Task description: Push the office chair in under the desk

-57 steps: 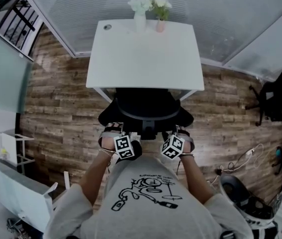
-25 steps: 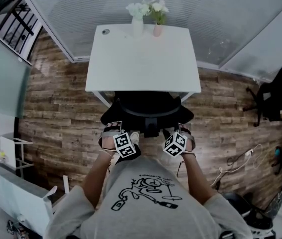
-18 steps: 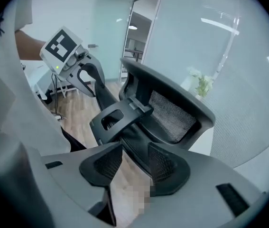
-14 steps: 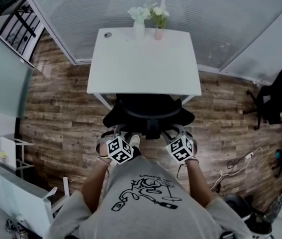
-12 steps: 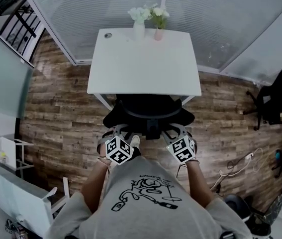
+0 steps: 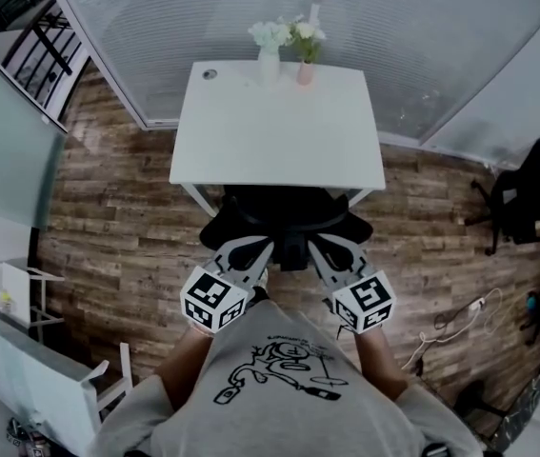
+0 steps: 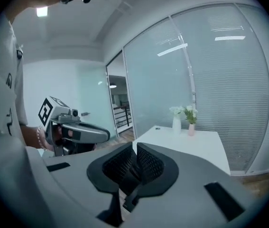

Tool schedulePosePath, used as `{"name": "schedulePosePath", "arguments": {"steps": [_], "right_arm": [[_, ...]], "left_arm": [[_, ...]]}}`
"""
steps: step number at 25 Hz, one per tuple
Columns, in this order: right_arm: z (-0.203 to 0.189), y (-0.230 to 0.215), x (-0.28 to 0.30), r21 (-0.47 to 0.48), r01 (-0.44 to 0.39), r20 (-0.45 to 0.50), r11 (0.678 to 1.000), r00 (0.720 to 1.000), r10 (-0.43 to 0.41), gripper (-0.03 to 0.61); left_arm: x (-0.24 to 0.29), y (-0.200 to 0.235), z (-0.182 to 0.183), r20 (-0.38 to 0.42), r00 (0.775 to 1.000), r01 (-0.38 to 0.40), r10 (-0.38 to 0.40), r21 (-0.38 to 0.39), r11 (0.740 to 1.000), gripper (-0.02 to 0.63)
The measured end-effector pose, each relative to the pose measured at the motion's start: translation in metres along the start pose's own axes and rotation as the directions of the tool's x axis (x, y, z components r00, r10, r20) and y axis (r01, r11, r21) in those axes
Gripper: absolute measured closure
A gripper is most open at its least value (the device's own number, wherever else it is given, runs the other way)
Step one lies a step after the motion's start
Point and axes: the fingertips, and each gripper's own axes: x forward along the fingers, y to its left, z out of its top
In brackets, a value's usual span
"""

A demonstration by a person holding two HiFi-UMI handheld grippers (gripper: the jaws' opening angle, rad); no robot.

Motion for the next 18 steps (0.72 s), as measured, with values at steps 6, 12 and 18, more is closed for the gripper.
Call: {"name": "schedulePosePath", "arguments": {"steps": [6,12,18], "right_arm": [[0.052,0.033,-0.017,0.036,-0.057,0.112,0.998,0.992,0.053,0.533],[0.081,0.052,-0.028,0.017,-0.072,0.16,0.997,0.985,0.069,0.541],[0.089,0.059,-0.032,0.003,-0.075,0.168,0.997,0.983,0.074,0.541]], "left_arm": [[-0.014,-0.026,0.043,0.102,0.994,0.023,-0.026,0.031,0.999,0.612],[-0.025,-0.04,0.066,0.14,0.989,0.043,-0.046,0.026,0.999,0.612],[-0.033,-0.045,0.08,0.17,0.984,0.044,-0.05,0.04,0.998,0.612]]}}
